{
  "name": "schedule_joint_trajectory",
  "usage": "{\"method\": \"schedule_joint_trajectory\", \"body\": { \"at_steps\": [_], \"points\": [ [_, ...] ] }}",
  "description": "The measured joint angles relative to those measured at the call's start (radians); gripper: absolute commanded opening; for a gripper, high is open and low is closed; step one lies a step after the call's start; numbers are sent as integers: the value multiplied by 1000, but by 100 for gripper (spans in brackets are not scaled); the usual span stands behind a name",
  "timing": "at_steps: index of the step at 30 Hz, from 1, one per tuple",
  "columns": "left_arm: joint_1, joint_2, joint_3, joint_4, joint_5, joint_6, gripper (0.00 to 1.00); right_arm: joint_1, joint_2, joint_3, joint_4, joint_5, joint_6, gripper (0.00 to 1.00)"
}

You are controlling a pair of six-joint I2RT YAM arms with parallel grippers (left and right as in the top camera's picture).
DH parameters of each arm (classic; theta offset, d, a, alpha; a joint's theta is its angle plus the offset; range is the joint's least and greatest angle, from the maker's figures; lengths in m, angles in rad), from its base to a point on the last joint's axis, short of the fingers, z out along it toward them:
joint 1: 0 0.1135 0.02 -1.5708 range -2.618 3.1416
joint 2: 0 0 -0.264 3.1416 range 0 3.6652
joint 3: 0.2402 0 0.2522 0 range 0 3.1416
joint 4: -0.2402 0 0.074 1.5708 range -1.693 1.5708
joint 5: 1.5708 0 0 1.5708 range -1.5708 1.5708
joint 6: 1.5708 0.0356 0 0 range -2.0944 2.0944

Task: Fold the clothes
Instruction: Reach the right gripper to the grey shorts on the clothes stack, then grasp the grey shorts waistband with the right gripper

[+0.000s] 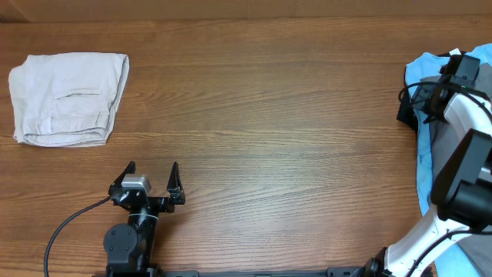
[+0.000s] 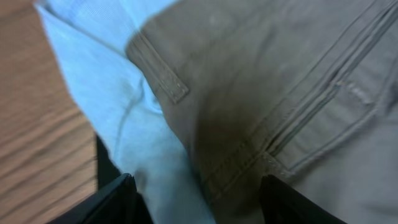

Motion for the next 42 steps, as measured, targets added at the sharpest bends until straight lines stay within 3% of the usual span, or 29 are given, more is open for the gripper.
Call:
{"method": "schedule_joint_trajectory", "body": {
  "at_steps": [4, 14, 18, 23, 30, 42],
  "points": [
    [0, 0, 0, 0, 0, 0, 100, 0, 29, 0, 2, 15, -2, 61],
    [0, 0, 0, 0, 0, 0, 100, -13, 31, 0, 18, 20, 5, 63],
    [0, 0, 0, 0, 0, 0, 100, -31, 31, 0, 23, -8, 21, 73],
    [0, 0, 0, 0, 0, 0, 100, -57, 31, 10, 18, -83, 27, 75],
    [0, 0, 0, 0, 0, 0, 100, -84, 31, 18, 18, -113, 29, 61],
    [0, 0, 0, 0, 0, 0, 100, -90, 31, 18, 20, -114, 31, 61]
  ]
}}
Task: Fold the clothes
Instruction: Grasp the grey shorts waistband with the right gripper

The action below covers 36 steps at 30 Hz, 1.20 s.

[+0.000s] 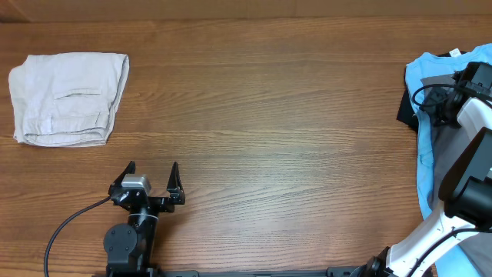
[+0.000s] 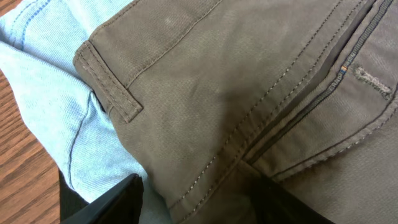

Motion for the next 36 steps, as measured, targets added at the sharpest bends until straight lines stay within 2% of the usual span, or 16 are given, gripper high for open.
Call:
{"method": "schedule_joint_trajectory", "body": {
  "at_steps": [3, 7, 18, 23, 24, 29, 36],
  "points": [
    [0, 0, 0, 0, 0, 0, 100, 0, 0, 0, 7, 0, 0, 61],
    [0, 0, 0, 0, 0, 0, 100, 0, 6, 0, 11, 2, -3, 45],
    [0, 0, 0, 0, 0, 0, 100, -1, 25, 0, 18, 4, -1, 45],
    [0, 0, 0, 0, 0, 0, 100, -2, 28, 0, 20, 14, -1, 15],
    [0, 0, 0, 0, 0, 0, 100, -5, 28, 0, 21, 15, -3, 4],
    [0, 0, 0, 0, 0, 0, 100, -8, 30, 5, 17, 6, -1, 4],
    [0, 0, 0, 0, 0, 0, 100, -9, 27, 98, -102, -72, 12, 4]
  ]
}}
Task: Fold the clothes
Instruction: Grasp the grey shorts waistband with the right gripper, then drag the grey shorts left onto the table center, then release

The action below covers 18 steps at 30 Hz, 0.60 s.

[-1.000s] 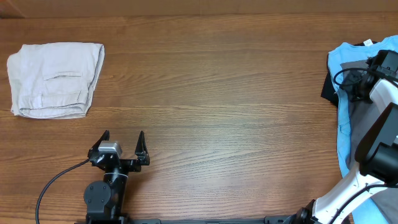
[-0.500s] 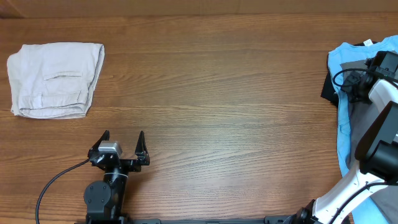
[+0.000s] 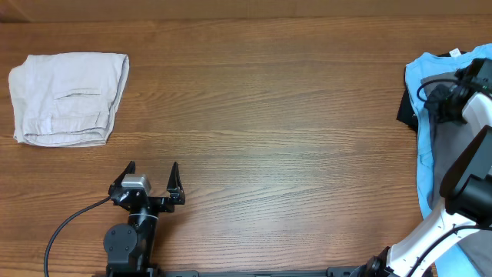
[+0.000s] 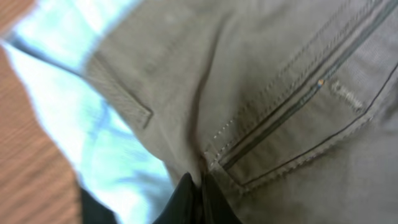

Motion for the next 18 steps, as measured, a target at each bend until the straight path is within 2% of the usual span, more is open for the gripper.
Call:
{"method": "schedule_joint_trajectory", "body": {
  "at_steps": [5, 11, 18],
  "points": [
    [0, 0, 0, 0, 0, 0, 100, 0, -61, 60, -63, -32, 14, 4],
    [0, 0, 0, 0, 0, 0, 100, 19, -213, 84, -137, -75, 29, 4],
    [0, 0, 0, 0, 0, 0, 100, 177, -265, 103, -270, -165, 73, 4]
  ]
}}
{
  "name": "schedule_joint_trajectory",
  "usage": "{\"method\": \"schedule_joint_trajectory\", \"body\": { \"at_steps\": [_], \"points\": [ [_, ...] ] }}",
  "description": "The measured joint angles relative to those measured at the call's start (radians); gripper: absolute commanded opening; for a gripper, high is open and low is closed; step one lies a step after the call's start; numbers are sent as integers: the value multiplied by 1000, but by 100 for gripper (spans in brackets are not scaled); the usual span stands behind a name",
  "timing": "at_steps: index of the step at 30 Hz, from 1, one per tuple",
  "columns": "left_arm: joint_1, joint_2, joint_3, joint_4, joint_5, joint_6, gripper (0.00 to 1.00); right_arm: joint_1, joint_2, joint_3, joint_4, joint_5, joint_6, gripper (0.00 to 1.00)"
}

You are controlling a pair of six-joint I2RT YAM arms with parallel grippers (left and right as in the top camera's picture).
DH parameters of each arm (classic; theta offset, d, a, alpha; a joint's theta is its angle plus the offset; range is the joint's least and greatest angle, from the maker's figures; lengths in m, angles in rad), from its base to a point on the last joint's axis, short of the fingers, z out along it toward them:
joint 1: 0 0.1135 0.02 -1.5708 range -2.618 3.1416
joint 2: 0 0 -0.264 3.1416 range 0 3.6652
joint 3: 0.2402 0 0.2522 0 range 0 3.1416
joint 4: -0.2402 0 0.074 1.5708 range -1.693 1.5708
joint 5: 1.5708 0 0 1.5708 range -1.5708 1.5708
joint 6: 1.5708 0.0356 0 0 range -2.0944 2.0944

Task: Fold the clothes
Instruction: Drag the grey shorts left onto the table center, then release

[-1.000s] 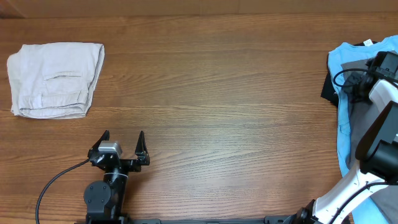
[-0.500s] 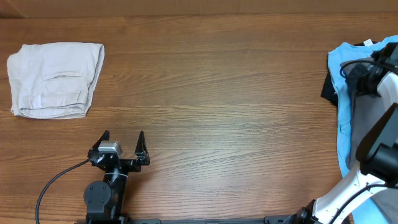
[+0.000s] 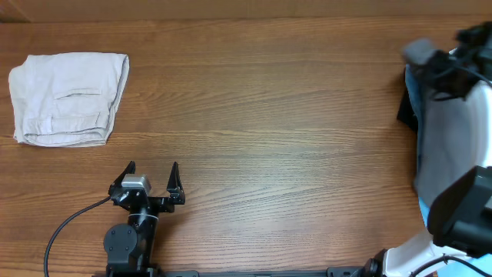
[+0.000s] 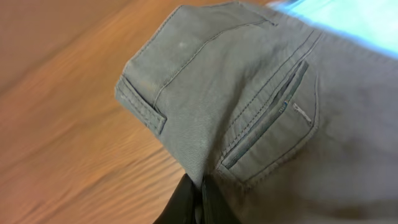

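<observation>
Grey-brown trousers [image 4: 261, 99] hang lifted at the table's far right, with my right gripper [image 4: 202, 199] shut on the cloth beside a zip pocket [image 4: 267, 121]. In the overhead view the right gripper [image 3: 450, 65] holds the trousers [image 3: 453, 146] up over a light blue garment [image 3: 413, 81]. A folded whitish garment [image 3: 68, 96] lies at the far left. My left gripper [image 3: 151, 171] rests open near the front edge, holding nothing.
A dark item [image 3: 405, 111] lies at the left edge of the pile on the right. The wooden table [image 3: 269, 131] stretches between the folded garment and the pile. A black cable [image 3: 65, 227] runs from the left arm's base.
My right gripper, shut on the trousers, has risen and shifted toward the table's far edge, lifting the trousers off the blue garment. Bare wood now shows under them. The left arm is unchanged.
At first my right gripper was open over the trousers on the blue garment. Then it sat lower, its open fingers close to the cloth by the pocket. Later it was shut on a fold there, and now the trousers hang lifted.
</observation>
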Motion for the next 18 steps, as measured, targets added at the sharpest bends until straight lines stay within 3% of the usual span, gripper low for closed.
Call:
{"method": "schedule_joint_trajectory", "body": {
  "at_steps": [8, 18],
  "points": [
    [0, 0, 0, 0, 0, 0, 100, 330, 20, 0, -45, -21, 113, 4],
    [0, 0, 0, 0, 0, 0, 100, 881, 189, 0, 105, -39, 218, 7]
  ]
}}
